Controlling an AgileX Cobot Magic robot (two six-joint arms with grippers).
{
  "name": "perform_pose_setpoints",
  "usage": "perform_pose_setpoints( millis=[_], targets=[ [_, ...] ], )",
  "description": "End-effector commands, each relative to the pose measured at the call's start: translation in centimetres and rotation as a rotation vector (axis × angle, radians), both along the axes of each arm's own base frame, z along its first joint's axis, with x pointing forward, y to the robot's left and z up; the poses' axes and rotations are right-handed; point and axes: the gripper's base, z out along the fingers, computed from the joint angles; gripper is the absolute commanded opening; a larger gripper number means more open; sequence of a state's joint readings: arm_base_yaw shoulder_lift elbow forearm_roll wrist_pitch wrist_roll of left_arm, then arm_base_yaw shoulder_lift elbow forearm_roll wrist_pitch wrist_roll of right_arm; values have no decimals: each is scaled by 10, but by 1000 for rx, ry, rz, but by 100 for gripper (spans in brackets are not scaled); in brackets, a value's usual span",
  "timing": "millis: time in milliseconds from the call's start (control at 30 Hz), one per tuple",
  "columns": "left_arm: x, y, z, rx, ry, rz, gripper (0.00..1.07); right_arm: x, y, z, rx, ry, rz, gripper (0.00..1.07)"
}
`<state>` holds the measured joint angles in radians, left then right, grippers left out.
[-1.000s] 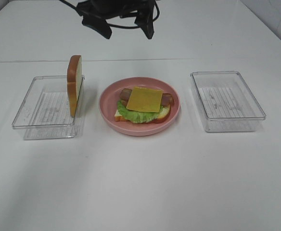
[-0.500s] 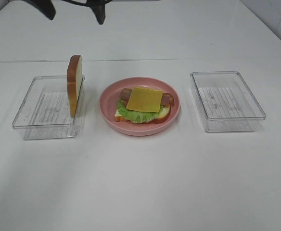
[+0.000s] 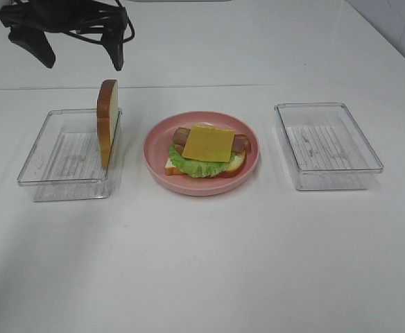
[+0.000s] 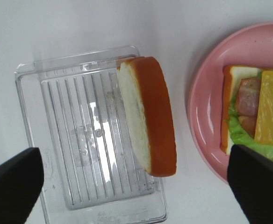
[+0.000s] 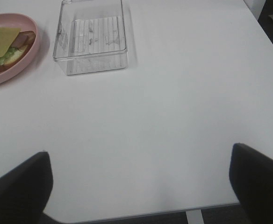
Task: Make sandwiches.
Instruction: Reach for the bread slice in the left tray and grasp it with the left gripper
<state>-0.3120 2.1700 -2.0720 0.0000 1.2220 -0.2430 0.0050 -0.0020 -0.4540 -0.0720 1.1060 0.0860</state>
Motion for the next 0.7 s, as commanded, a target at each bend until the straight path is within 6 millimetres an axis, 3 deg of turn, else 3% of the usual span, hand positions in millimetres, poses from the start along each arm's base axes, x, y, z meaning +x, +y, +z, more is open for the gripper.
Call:
perform_pose_setpoints(
  millis=[33,67,233,700],
  targets=[
    [-3,2,-22,40,133,10,100,-4,0,-1,-4,-36,-2,98],
    [-1,1,-33,47,155,10,100,-4,0,-1,-4,-36,-2,98],
    [5,-1,-51,56,181,10,100,-4,0,-1,-4,-36,-2,98],
    [20,-8,-79,33,178,7,98,-4,0,-1,-4,-35,-2,98]
  ],
)
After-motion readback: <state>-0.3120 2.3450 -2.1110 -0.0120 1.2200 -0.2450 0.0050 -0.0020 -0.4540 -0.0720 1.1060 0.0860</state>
